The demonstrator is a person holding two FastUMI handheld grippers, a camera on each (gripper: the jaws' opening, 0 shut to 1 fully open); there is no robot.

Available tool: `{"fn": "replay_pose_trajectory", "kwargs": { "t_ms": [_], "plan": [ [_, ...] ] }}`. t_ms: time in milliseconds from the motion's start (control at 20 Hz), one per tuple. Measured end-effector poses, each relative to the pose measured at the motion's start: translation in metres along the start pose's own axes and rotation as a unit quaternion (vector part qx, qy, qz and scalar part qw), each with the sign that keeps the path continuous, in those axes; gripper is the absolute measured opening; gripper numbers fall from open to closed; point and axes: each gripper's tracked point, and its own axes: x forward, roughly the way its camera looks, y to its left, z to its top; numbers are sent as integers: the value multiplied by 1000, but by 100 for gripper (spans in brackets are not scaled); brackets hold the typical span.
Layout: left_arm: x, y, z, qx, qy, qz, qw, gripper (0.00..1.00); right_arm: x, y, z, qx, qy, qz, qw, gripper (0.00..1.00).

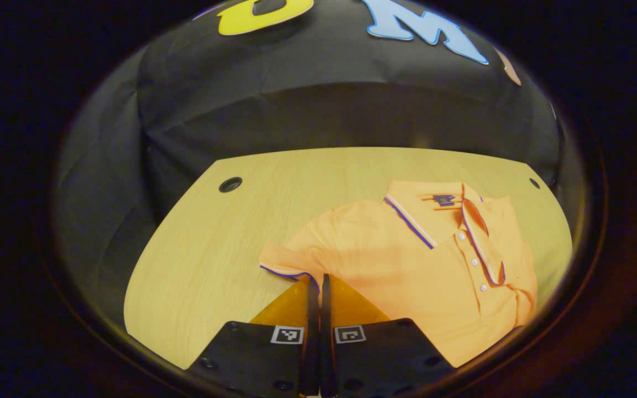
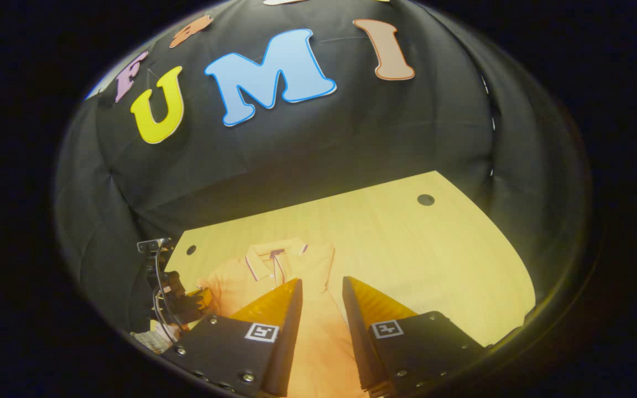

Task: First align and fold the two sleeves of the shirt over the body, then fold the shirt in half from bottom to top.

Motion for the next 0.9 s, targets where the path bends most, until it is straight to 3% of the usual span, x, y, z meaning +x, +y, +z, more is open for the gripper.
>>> {"fn": "replay_pose_trajectory", "kwargs": {
  "t_ms": [400,700,900],
  "plan": [
    [-18,-97,29,36,-25,-75,996,5,-17,-26,-11,14,-2,-13,1000,46],
    [-23,-162,15,75,-10,-122,990,6,-29,-47,-21,31,-3,-26,999,47],
    [-21,-176,-5,81,22,-142,986,8,-36,-56,-28,39,1,-29,999,47]
  ]
}}
